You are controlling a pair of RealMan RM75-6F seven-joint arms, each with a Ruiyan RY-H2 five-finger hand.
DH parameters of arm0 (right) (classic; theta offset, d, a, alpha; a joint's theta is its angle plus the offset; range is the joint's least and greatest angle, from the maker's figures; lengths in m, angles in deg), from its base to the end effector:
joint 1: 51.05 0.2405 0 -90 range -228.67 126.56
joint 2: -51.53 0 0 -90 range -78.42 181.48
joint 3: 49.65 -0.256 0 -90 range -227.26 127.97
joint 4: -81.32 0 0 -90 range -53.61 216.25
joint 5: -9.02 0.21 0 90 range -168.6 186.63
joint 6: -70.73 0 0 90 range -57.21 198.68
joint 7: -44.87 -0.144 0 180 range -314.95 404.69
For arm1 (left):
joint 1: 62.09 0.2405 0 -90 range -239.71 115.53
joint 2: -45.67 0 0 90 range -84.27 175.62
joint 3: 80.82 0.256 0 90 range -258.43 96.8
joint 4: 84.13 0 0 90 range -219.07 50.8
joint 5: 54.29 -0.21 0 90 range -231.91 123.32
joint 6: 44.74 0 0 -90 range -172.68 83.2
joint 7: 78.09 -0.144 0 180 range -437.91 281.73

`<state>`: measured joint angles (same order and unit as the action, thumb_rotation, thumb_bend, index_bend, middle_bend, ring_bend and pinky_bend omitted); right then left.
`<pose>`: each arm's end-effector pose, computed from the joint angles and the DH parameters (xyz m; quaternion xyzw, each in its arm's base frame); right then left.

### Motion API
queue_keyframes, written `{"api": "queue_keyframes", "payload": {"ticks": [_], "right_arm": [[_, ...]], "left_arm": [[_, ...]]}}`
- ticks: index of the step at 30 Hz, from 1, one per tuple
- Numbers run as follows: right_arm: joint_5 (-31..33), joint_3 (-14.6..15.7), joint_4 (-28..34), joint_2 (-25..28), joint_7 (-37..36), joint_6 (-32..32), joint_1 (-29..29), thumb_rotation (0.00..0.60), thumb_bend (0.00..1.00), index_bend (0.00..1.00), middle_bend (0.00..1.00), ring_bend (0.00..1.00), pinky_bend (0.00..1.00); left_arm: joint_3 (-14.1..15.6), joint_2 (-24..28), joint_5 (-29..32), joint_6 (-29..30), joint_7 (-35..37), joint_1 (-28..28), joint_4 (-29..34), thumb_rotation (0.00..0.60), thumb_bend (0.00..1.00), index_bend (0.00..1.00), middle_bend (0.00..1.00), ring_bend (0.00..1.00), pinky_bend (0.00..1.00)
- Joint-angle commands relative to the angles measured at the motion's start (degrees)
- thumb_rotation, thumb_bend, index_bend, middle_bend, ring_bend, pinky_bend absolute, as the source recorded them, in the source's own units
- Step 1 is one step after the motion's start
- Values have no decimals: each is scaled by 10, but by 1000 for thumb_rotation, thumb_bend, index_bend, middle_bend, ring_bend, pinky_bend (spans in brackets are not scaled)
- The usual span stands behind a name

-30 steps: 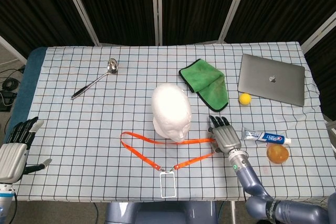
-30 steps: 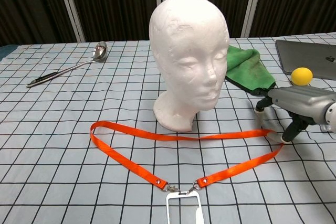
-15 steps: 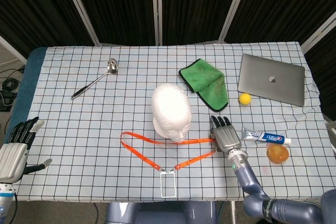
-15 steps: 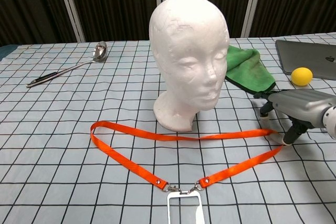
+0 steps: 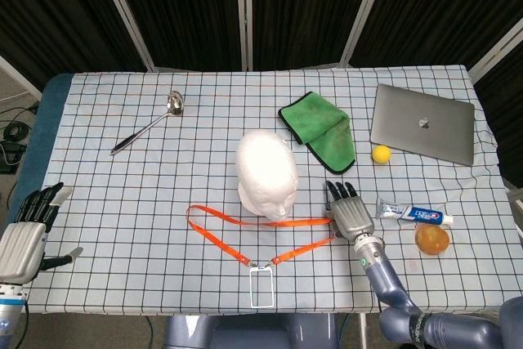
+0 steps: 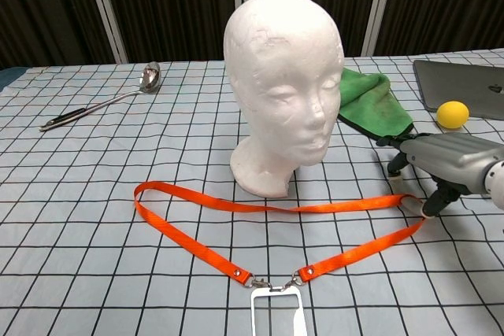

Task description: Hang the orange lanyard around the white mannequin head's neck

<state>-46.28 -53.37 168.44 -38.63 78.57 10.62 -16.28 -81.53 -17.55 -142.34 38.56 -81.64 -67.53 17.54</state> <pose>-0.2109 -0.2931 -0.0310 0.7449 -0.3983 0.2516 0.4724 -0.2764 0.1727 0.1398 -0.6086 -0.4196 -0.4026 0.5399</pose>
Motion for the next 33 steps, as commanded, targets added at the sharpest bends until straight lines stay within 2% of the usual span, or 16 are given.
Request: {"api": "queue_keyframes", "payload": {"ticks": [1,3,7,8,14,21,26,33], "right_arm": [[-23,7,10,12,-17,-10,-9,600,417,692,10,0,0],[-38,12,22,25,-27,-18,-16,600,417,693,12,0,0],[-63,21,43,49,-43,-22,-25,600,417,694,14,0,0],[-68,23,48,53,-47,-23,-27,600,417,695,15,0,0],[-89,28,73,70,-59,-24,-32,600,417,695,15,0,0],[-86,26,86,77,-66,-11,-31,600,417,697,15,0,0],[-85,25,83,77,-67,-3,-30,600,417,698,16,0,0],[-83,20,74,72,-79,9,-27,600,417,699,17,0,0]], "left_arm": [[-5,-5,2,-16,-2,-12,-4,600,0,11,0,0,0],[-15,-11,9,-35,-2,-29,-6,600,19,82,0,0,0],[-33,-21,19,-88,-7,-71,-1,600,232,236,0,0,0],[-39,-28,18,-104,-9,-85,-3,600,247,251,0,0,0],[-78,-92,71,-210,-50,-171,-13,600,283,321,0,0,0],[-111,-187,162,-286,-135,-250,-55,600,344,360,0,0,0],[-122,-254,218,-297,-199,-291,-101,600,369,390,0,0,0],[-118,-316,286,-311,-235,-320,-158,600,370,436,0,0,0]]}}
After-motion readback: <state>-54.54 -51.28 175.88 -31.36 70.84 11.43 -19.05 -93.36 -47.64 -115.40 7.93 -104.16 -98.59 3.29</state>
